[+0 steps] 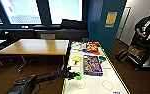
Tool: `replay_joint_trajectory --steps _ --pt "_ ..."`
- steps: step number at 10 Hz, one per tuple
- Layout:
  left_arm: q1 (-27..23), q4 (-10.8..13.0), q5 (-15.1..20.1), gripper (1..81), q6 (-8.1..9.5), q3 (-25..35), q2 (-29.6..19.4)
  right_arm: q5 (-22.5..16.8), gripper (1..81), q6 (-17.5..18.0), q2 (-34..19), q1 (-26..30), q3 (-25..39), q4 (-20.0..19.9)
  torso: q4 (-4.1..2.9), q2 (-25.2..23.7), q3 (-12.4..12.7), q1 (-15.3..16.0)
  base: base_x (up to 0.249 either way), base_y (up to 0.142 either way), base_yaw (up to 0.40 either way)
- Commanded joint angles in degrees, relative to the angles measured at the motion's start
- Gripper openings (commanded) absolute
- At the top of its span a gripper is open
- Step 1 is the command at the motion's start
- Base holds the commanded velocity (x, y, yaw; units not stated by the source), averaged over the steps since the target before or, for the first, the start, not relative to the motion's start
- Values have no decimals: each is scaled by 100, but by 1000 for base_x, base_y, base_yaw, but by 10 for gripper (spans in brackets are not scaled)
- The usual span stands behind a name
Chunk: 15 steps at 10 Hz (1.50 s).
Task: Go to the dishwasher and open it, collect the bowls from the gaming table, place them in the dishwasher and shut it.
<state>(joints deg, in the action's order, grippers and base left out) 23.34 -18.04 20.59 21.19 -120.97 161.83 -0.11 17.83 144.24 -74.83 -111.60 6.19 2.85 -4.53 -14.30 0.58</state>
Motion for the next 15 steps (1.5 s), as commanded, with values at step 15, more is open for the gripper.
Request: replay_joint_trajectory --steps 15 --pt "-1099 829 86 811 -36 -788 368 -428 10 -8 20 428 -97 57 0 0 -205 2 0 0 0"
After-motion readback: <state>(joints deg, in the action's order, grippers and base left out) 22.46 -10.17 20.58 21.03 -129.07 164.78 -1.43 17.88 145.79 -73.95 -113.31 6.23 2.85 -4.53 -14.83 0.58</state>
